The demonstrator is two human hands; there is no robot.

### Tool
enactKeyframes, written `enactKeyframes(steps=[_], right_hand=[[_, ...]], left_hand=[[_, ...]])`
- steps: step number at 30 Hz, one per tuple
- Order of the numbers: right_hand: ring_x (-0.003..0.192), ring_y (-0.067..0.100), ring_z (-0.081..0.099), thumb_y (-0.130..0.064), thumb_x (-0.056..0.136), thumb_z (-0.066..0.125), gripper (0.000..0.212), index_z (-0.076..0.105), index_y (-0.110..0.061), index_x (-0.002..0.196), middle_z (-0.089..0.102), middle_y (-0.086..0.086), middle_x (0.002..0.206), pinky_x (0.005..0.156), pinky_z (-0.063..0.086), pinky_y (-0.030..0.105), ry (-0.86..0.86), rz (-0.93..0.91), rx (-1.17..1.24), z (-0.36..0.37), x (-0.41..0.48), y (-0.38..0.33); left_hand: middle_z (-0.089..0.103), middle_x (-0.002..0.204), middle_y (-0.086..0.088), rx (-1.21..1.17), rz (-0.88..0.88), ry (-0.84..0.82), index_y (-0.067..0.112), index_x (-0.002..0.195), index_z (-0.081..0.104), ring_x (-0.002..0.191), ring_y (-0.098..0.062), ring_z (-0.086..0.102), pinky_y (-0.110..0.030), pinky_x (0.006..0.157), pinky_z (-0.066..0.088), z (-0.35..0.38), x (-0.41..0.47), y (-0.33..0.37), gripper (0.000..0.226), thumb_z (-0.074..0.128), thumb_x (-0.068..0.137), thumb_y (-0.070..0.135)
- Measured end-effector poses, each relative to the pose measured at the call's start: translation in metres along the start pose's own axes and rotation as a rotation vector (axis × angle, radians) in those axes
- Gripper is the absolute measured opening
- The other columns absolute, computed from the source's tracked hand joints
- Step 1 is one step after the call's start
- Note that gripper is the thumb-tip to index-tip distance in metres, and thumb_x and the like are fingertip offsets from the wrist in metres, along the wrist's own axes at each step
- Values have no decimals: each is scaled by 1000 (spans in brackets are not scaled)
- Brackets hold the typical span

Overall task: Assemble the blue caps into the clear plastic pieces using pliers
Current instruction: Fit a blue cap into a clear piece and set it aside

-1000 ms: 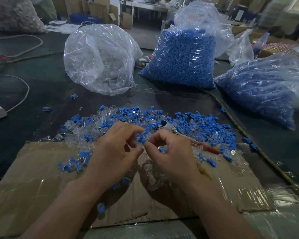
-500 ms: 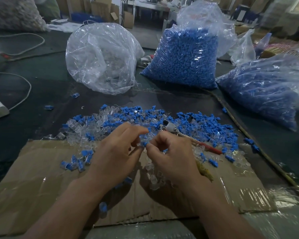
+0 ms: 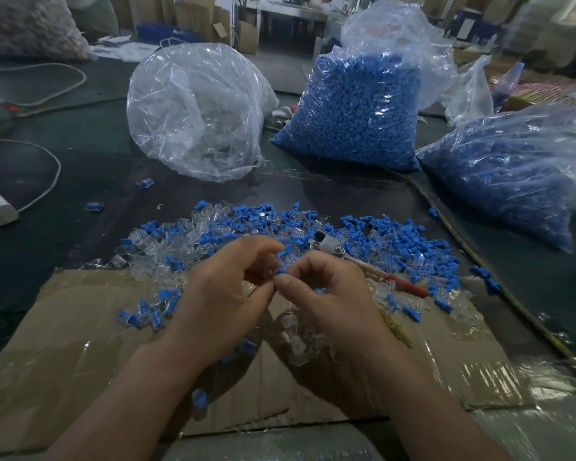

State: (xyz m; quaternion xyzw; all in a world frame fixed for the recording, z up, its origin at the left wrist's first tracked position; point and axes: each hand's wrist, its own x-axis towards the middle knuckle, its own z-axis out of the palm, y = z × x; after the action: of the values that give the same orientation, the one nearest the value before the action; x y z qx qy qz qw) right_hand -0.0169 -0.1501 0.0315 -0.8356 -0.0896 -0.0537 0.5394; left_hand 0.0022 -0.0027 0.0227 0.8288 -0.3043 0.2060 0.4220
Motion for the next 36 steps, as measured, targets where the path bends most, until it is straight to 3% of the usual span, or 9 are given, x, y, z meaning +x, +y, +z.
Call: enactKeyframes(steps=[4,6,8,11,13,22,26,30,36], right_hand=[[80,3,63,-10,81,65,23,59,-30,91,63,-9,90,65,50,16,-89,47,163,-4,2,-2],[84,4,64,-5,81,63,26,61,-29,93,65,-9,90,69,50,15,-126,33,191,-5,1,-3],[84,4,65,-3,80,64,28,62,-29,90,67,-11,85,71,50,16,-111,19,202,-5,2,-4],[85,5,64,-8,79,67,28,61,-33,89,66,-10,86,75,52,20,-66,-3,144,-5,3,-1],[83,2,62,-13,77,69,27,60,-35,88,65,-12,85,74,51,17,-42,-17,89,-6,3,0],[83,-2,63,-19,73,73,30,62,-39,92,66,-16,87,72,49,12,-39,-40,47,-9,2,4],[83,-3,64,-16,71,73,32,64,-32,97,66,-21,81,68,47,9,-67,-41,99,-9,2,4],[84,2,64,-14,70,72,37,62,-39,96,65,-19,84,75,50,14,-17,-145,99,-7,2,5],[81,2,64,-2,73,70,30,67,-24,94,66,-13,83,73,50,14,35,-249,89,-4,2,9]], left_hand=[[59,83,5,-25,16,4,6,101,61,78,-7,61,-7,73,49,-2,0,1,44,78,62,-6],[59,81,6,-12,16,-3,6,99,61,66,-1,60,-7,69,49,-2,1,1,43,78,62,-6],[58,80,11,-38,3,15,12,99,61,70,-1,62,-7,68,49,-2,1,2,44,78,63,-6],[61,82,13,-176,-114,39,33,97,56,83,-3,63,-8,72,49,-2,2,4,52,73,68,-6],[64,77,6,-274,-247,5,38,90,57,77,-5,65,-13,71,52,-2,3,4,45,70,72,-2],[70,67,-4,-584,-492,-133,10,75,64,56,-13,66,-16,54,51,-8,6,0,11,67,71,1],[68,62,-8,-643,-554,-120,7,72,63,51,-15,64,-17,50,50,-9,8,1,7,67,70,0],[67,60,-11,-788,-652,-74,5,73,62,49,-17,63,-20,45,50,-11,10,2,16,66,59,12],[69,64,-12,-805,-703,-94,6,76,65,50,-20,64,-21,45,51,-10,10,1,20,67,57,11]])
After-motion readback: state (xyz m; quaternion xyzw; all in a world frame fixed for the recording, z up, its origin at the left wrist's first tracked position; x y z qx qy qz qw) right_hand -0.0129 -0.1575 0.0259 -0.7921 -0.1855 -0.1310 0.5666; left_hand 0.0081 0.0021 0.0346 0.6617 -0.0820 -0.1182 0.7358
